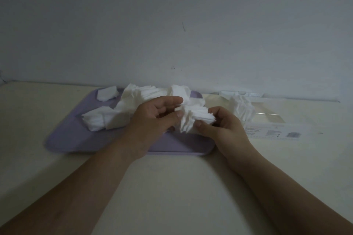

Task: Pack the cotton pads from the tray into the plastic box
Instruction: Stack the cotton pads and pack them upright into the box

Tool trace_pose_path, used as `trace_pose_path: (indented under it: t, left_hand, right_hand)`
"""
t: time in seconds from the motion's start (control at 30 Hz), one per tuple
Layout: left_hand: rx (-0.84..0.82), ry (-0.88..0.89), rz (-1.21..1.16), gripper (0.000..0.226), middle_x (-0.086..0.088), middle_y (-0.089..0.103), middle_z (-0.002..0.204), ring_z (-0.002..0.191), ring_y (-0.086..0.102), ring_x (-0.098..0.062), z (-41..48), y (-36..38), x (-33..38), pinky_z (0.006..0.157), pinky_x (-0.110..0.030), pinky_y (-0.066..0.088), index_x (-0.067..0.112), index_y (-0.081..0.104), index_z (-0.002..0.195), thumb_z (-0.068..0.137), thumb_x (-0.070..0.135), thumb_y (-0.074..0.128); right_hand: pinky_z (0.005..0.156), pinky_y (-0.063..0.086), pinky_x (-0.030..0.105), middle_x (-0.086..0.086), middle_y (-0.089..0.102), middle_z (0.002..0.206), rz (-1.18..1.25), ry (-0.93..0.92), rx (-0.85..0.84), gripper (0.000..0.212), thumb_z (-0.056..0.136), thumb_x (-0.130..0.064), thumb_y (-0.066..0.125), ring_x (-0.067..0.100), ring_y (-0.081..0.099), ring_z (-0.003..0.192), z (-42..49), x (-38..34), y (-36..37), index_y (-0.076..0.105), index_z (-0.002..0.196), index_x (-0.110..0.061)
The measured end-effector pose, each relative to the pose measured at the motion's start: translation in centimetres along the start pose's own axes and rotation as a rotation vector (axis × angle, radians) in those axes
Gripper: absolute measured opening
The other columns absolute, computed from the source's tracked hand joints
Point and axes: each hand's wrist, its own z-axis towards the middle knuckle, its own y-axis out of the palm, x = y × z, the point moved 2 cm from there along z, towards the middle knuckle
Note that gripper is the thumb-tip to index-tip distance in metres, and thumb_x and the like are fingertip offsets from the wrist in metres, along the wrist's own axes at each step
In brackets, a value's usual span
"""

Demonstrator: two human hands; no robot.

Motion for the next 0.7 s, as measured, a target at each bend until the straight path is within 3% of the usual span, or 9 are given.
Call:
trace_pose_path:
  t: [0.13, 0.23, 0.33, 0.4, 0.5, 0.6, 0.7]
  left_hand:
    - [0.027, -0.021, -0.064, 0.029, -0.014, 0.078, 0.11, 0.096, 0.073, -0.021, 0.0, 0.0, 0.1, 0.085, -0.035, 0.061, 0.014, 0.072, 0.114, 0.092, -0.005, 0.068]
    - [0.107, -0.002, -0.061, 0.027, -0.006, 0.078, 0.1, 0.093, 0.072, -0.018, 0.1, -0.1, -0.1, 0.081, -0.03, 0.062, 0.017, 0.074, 0.109, 0.094, -0.004, 0.067]
    - [0.284, 0.036, -0.028, 0.027, 0.0, 0.078, 0.1, 0.096, 0.073, -0.017, 0.4, -0.6, -0.2, 0.085, -0.04, 0.063, 0.024, 0.074, 0.103, 0.095, -0.001, 0.066]
    - [0.353, 0.052, -0.069, 0.03, 0.001, 0.076, 0.099, 0.094, 0.073, -0.015, 0.5, -0.9, 0.1, 0.085, -0.042, 0.063, 0.024, 0.074, 0.102, 0.096, -0.003, 0.063]
    - [0.192, -0.001, -0.224, 0.033, 0.002, 0.073, 0.087, 0.086, 0.07, -0.016, 0.5, -0.8, 0.8, 0.071, -0.033, 0.06, 0.023, 0.077, 0.098, 0.086, -0.005, 0.064]
    - [-0.054, -0.024, -0.186, 0.036, -0.006, 0.076, 0.097, 0.092, 0.071, -0.017, 0.0, 0.1, 0.6, 0.073, -0.029, 0.059, 0.02, 0.076, 0.106, 0.081, -0.005, 0.071]
    - [-0.094, 0.005, -0.058, 0.038, -0.005, 0.079, 0.098, 0.092, 0.073, -0.014, -0.5, 0.8, 0.4, 0.077, -0.023, 0.059, 0.015, 0.072, 0.113, 0.086, -0.011, 0.07]
  right_hand:
    - [0.08, 0.049, 0.04, 0.017, 0.071, 0.091, 0.055, 0.012, -0.007, 0.021, 0.081, 0.002, 0.077, 0.022, 0.065, 0.085, 0.0, -0.4, 0.0, 0.064, 0.089, -0.012]
    - [0.078, 0.048, 0.039, 0.01, 0.071, 0.089, 0.05, 0.016, -0.003, 0.021, 0.074, -0.009, 0.08, 0.021, 0.065, 0.084, 0.0, -0.2, -0.2, 0.065, 0.085, -0.018]
    - [0.077, 0.051, 0.037, 0.002, 0.074, 0.092, -0.047, -0.002, 0.092, 0.025, 0.081, -0.014, 0.079, 0.017, 0.068, 0.082, -0.1, 0.1, -0.4, 0.063, 0.101, -0.014]
    - [0.083, 0.057, 0.036, -0.003, 0.077, 0.101, -0.154, -0.016, 0.129, 0.031, 0.088, -0.021, 0.077, 0.013, 0.073, 0.09, -0.1, 0.0, -0.4, 0.063, 0.115, -0.02]
    - [0.086, 0.06, 0.04, -0.004, 0.078, 0.099, -0.26, -0.033, 0.132, 0.028, 0.09, -0.029, 0.074, 0.012, 0.074, 0.092, -0.2, -0.2, -0.2, 0.067, 0.117, -0.025]
    - [0.085, 0.061, 0.045, -0.001, 0.079, 0.096, -0.286, -0.077, 0.093, 0.019, 0.093, -0.024, 0.071, 0.019, 0.075, 0.093, -0.1, -0.3, -0.1, 0.071, 0.112, -0.022]
    - [0.078, 0.058, 0.028, 0.001, 0.08, 0.099, -0.211, -0.091, -0.023, 0.023, 0.094, -0.005, 0.065, 0.015, 0.075, 0.094, -0.2, -0.4, 0.0, 0.072, 0.113, -0.016]
